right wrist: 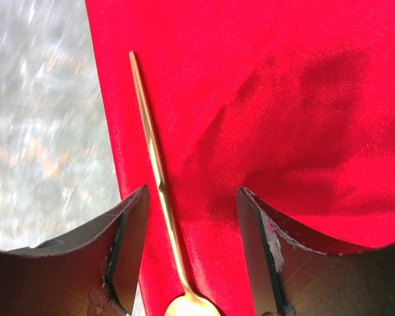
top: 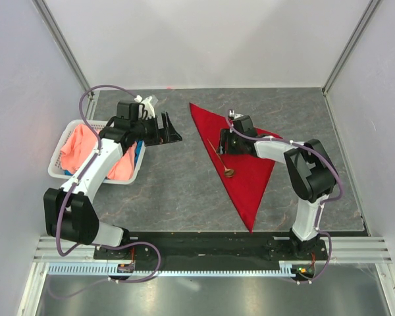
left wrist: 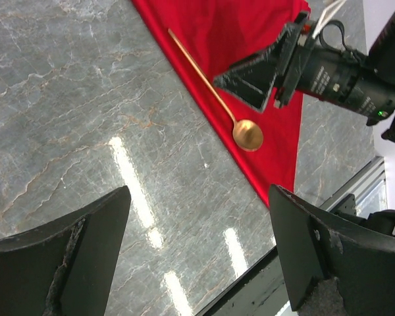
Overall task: Fold the napkin, place the utensils inside, and roll it up
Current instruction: Fold the napkin
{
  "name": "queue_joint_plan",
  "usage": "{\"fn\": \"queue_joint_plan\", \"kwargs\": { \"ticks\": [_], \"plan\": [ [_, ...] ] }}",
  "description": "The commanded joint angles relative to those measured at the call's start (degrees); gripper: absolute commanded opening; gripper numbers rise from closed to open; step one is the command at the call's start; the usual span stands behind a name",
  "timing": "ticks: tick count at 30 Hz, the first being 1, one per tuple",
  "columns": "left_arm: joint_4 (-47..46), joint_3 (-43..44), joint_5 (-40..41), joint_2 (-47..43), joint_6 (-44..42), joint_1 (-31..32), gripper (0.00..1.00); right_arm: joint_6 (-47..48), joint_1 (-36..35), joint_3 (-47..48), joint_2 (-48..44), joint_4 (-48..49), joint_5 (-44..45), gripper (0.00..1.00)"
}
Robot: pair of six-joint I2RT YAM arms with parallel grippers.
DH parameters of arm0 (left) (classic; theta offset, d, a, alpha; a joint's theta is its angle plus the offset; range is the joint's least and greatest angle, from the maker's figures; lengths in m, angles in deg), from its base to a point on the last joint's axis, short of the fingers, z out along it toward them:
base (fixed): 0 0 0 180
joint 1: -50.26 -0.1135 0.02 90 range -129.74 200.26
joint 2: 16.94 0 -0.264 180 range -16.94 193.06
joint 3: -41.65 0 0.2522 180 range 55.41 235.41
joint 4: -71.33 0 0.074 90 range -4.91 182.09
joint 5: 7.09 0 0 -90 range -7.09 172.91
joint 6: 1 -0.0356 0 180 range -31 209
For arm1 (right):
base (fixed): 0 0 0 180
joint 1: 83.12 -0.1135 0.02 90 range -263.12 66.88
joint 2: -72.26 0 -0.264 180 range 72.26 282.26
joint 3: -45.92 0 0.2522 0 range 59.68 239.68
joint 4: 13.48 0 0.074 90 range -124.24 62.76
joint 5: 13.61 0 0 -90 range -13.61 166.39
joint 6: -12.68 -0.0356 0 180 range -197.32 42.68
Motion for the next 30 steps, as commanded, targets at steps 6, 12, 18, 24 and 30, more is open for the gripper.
{"fn": "queue_joint_plan", "kwargs": {
  "ticks": [6,12,18,24,30],
  "plan": [
    [-2.51,-1.04,-0.67,-0.95,-0.08,-0.21,0.92,2.92,-2.76,-3.45,-6.84,-12.08,-7.79,0.64],
    [-1.81,2.29,-1.02,0.02,-1.3,-0.29,0.92,3.44,0.66,5.6,-11.69,-24.02,4.6,0.64],
    [-1.1,4.23,-0.5,1.95,-2.01,-0.38,0.92,4.23,11.81,4.82,-10.37,-26.5,9.79,0.59],
    [-1.01,3.62,-0.14,3.19,-2.45,-0.56,0.92,6.43,17.27,7.19,-6.69,-26.15,15.6,0.53],
    [-1.19,3.0,0.21,3.71,-2.98,-1.17,0.92,6.43,19.83,9.3,-3.17,-26.41,16.74,0.48]
  ]
}}
